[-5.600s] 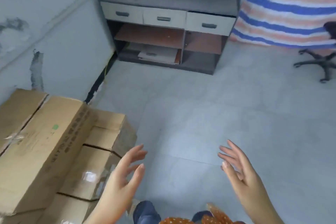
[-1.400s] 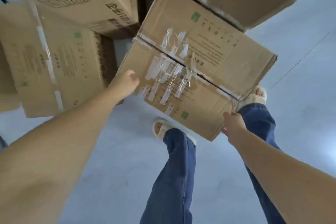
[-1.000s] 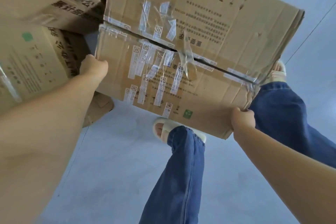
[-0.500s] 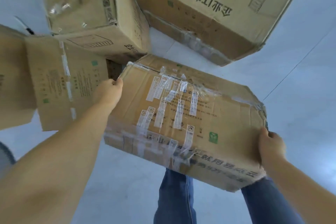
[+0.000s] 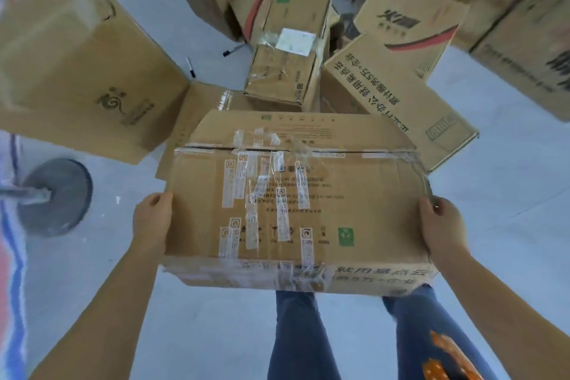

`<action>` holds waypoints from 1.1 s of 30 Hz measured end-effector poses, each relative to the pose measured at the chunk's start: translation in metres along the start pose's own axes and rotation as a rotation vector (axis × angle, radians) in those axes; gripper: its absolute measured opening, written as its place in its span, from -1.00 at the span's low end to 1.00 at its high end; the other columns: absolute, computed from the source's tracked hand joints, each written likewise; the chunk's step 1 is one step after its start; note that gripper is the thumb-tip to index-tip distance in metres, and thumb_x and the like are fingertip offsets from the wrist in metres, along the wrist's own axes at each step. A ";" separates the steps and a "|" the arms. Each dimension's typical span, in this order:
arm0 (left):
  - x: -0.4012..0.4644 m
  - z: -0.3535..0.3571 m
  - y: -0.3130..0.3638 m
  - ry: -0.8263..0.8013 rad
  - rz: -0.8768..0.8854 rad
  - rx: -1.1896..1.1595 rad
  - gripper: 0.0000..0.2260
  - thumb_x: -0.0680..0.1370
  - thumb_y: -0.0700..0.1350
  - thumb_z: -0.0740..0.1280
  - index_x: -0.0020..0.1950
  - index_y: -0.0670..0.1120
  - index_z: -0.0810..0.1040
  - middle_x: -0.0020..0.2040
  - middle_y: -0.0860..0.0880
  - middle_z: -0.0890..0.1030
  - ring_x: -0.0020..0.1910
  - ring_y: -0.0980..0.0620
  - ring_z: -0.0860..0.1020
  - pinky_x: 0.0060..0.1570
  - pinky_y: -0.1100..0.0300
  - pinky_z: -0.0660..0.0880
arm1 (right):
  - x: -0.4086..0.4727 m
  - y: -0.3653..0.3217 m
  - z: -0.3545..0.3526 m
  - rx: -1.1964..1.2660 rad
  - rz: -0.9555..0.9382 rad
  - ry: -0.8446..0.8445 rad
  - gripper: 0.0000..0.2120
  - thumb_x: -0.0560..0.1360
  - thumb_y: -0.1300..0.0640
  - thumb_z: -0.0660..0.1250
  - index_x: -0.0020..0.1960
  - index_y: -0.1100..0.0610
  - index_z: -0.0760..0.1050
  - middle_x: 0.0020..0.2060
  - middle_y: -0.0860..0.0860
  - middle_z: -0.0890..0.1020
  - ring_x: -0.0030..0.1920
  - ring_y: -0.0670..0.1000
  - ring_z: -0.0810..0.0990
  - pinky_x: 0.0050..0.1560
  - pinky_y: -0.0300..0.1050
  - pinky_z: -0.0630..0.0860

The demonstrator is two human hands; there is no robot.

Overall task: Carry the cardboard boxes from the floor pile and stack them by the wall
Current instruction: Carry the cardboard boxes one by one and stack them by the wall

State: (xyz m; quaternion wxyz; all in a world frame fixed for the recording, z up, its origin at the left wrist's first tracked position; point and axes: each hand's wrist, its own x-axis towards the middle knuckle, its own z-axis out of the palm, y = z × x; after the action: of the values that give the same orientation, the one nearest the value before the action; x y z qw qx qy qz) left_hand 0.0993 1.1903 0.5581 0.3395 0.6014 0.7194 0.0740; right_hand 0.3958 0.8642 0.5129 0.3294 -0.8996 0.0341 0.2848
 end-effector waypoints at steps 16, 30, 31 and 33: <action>-0.386 -0.003 -0.092 0.554 -0.450 -0.764 -0.81 0.56 -0.07 0.19 -0.21 -0.09 0.47 -0.22 -0.04 0.42 -0.21 -0.03 0.34 -0.22 0.10 0.29 | 0.002 -0.099 -0.137 -0.276 -0.811 -0.370 -0.73 0.51 0.00 0.13 -0.31 0.10 0.35 -0.38 0.06 0.39 -0.34 0.10 0.37 -0.30 -0.08 0.25; -0.766 0.060 -0.237 1.135 -1.032 -0.976 -0.79 0.55 -0.11 0.19 -0.27 -0.10 0.47 -0.26 -0.05 0.44 -0.21 -0.06 0.35 -0.31 0.14 0.24 | -0.228 0.028 -0.091 -0.529 -1.212 -0.947 -0.77 0.61 0.09 0.15 -0.04 0.20 0.51 -0.13 0.15 0.52 -0.24 0.02 0.41 -0.29 -0.05 0.25; -0.800 0.071 -0.244 1.182 -1.079 -0.995 -0.79 0.55 -0.11 0.19 -0.27 -0.09 0.48 -0.27 -0.04 0.44 -0.23 -0.05 0.35 -0.31 0.14 0.24 | -0.250 0.050 -0.094 -0.567 -1.228 -0.996 -0.75 0.61 0.10 0.14 -0.07 0.24 0.49 -0.19 0.16 0.50 -0.29 -0.01 0.38 -0.32 -0.07 0.24; -0.870 0.096 -0.260 1.265 -1.167 -1.027 -0.82 0.53 -0.12 0.18 -0.25 -0.12 0.45 -0.27 -0.07 0.41 -0.24 -0.07 0.32 -0.32 0.13 0.19 | -0.291 0.100 -0.102 -0.619 -1.236 -1.109 -0.72 0.60 0.11 0.11 -0.04 0.30 0.48 -0.24 0.11 0.46 -0.28 0.03 0.39 -0.27 -0.06 0.26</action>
State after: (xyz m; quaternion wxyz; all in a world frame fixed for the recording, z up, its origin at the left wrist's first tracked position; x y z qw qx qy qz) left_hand -0.0169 0.2961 0.6986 0.0960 -0.2152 0.8311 0.5038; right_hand 0.1774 0.6865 0.6745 0.1353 -0.5383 -0.7013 0.4474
